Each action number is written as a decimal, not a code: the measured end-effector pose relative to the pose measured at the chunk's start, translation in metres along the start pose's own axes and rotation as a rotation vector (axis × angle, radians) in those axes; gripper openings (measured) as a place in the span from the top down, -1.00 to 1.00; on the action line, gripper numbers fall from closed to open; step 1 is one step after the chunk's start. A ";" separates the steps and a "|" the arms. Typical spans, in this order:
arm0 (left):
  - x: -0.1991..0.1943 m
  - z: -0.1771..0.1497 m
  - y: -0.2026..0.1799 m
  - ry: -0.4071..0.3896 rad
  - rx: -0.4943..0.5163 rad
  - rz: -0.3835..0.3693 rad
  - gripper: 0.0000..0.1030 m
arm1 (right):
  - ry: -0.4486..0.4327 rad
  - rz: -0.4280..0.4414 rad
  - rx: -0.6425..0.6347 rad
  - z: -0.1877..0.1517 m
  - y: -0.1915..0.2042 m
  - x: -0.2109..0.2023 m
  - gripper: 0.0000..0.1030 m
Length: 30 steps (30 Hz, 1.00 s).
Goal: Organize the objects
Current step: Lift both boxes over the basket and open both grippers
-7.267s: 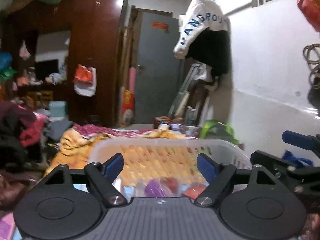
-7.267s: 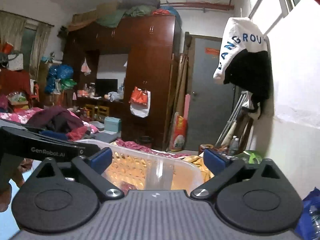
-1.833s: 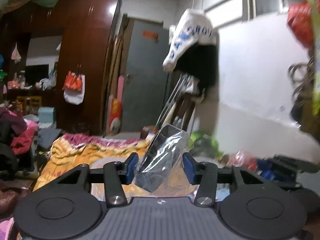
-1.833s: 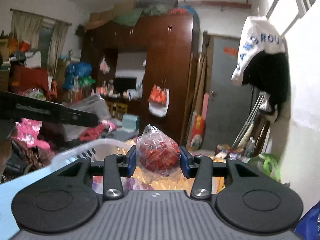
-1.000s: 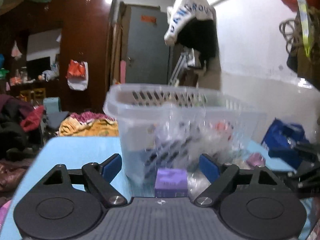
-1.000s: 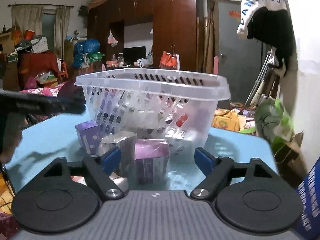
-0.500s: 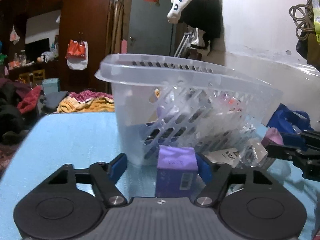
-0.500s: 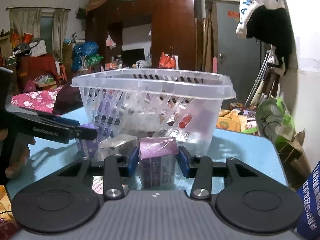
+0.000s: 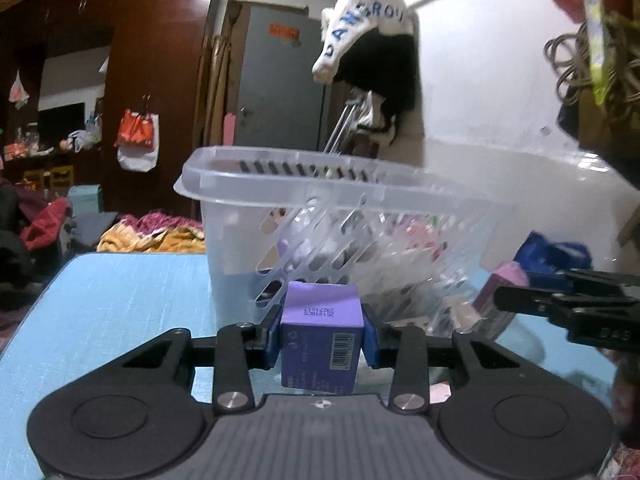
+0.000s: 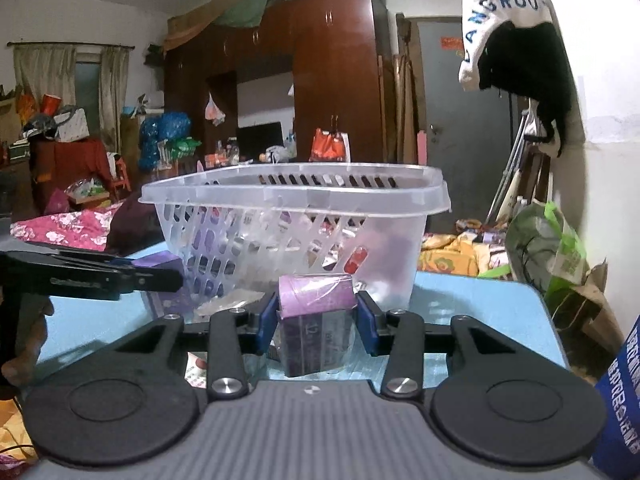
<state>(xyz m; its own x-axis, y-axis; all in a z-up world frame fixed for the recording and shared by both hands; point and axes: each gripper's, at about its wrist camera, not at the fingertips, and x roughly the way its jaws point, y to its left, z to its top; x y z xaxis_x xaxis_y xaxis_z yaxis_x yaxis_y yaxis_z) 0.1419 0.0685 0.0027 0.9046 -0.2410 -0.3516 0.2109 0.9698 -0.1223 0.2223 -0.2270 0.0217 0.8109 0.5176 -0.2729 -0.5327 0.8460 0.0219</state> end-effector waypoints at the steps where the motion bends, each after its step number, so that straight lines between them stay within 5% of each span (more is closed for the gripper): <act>1: -0.002 -0.001 0.001 -0.002 -0.005 -0.010 0.17 | -0.002 -0.004 -0.006 0.000 0.001 0.000 0.12; 15: -0.043 0.007 0.000 -0.132 -0.038 -0.106 0.17 | -0.098 -0.001 -0.035 -0.001 0.012 -0.019 0.12; 21: -0.066 0.048 -0.007 -0.231 -0.044 -0.152 0.17 | -0.206 0.045 -0.038 0.043 0.020 -0.047 0.12; 26: -0.041 0.109 -0.012 -0.275 -0.069 -0.091 0.17 | -0.282 -0.005 -0.080 0.104 0.026 -0.036 0.12; 30: 0.007 0.131 -0.013 -0.214 -0.061 0.001 0.17 | -0.240 -0.043 -0.081 0.129 0.020 0.005 0.12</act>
<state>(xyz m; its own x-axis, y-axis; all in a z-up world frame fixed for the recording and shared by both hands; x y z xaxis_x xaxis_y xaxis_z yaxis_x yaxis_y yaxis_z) 0.1937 0.0590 0.1231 0.9642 -0.2204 -0.1475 0.1929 0.9645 -0.1801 0.2467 -0.1907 0.1451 0.8624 0.5049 -0.0354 -0.5061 0.8600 -0.0643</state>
